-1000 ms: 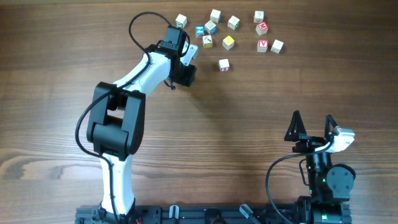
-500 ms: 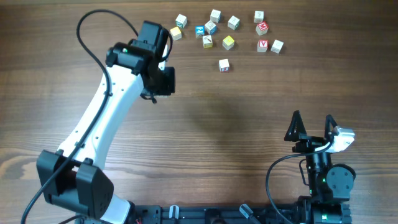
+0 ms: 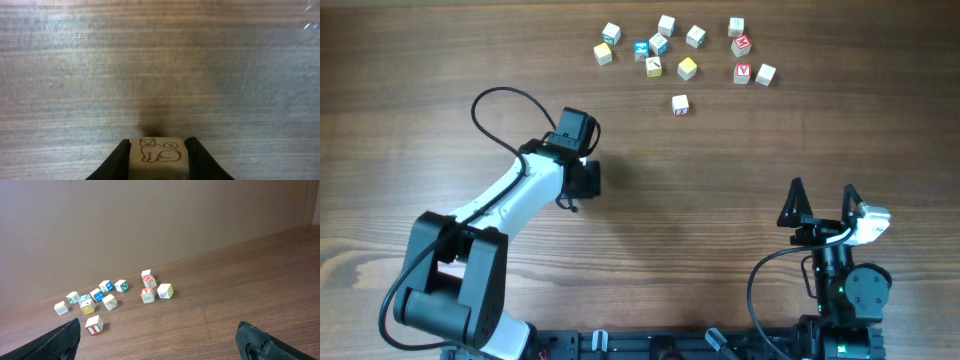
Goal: Form a tower
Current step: 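Carry the white block toward the center-left and release it on the table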
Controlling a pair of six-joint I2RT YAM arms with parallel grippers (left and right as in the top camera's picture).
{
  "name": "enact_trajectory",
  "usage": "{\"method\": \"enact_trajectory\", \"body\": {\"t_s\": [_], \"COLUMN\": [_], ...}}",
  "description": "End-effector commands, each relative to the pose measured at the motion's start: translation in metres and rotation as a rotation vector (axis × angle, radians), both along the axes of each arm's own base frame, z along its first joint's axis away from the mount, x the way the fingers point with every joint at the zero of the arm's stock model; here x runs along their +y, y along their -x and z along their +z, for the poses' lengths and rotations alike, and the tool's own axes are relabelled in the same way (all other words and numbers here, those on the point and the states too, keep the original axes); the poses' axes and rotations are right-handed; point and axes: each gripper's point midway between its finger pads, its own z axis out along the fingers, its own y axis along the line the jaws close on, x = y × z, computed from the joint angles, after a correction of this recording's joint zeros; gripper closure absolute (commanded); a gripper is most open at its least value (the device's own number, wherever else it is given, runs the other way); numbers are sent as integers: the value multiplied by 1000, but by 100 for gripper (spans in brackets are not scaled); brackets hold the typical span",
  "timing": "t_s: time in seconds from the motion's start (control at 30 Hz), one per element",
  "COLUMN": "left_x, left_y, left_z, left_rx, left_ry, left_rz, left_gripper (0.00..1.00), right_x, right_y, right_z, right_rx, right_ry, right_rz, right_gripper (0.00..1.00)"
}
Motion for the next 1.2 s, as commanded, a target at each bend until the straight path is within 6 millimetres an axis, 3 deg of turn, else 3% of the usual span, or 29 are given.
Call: {"method": "enact_trajectory", "body": {"t_s": [0.0, 0.57, 0.7, 0.77, 0.87, 0.93, 0.97, 1.03, 1.07, 1.13, 1.17], "left_x": [2, 2, 2, 3, -4, -3, 1, 11, 21, 39, 43], "left_y": [-8, -7, -13, -29, -50, -46, -33, -3, 27, 80, 94], "left_z": [3, 2, 4, 27, 97, 159, 192, 227, 242, 259, 265], "left_rx": [-40, -36, -62, -126, -238, -314, -351, -393, -395, -397, -411], "left_ry": [-11, -12, -17, -28, 10, 35, 48, 71, 83, 83, 88], "left_rz": [-9, -9, -7, 3, 7, 10, 12, 23, 46, 47, 47], "left_gripper": [73, 51, 18, 0, 0, 0, 0, 0, 0, 0, 0], "right_x": [1, 1, 1, 1, 1, 1, 1, 1, 1, 1, 1], "right_y": [0, 0, 0, 0, 0, 0, 0, 0, 0, 0, 0], "right_z": [2, 2, 2, 2, 2, 2, 2, 2, 2, 2, 2], "right_rx": [-8, -8, -8, -8, -8, -8, -8, -8, -8, -8, -8], "right_ry": [18, 19, 18, 19, 19, 19, 19, 18, 19, 19, 18], "right_rz": [8, 8, 8, 8, 8, 8, 8, 8, 8, 8, 8], "right_gripper": [0, 0, 0, 0, 0, 0, 0, 0, 0, 0, 0]}}
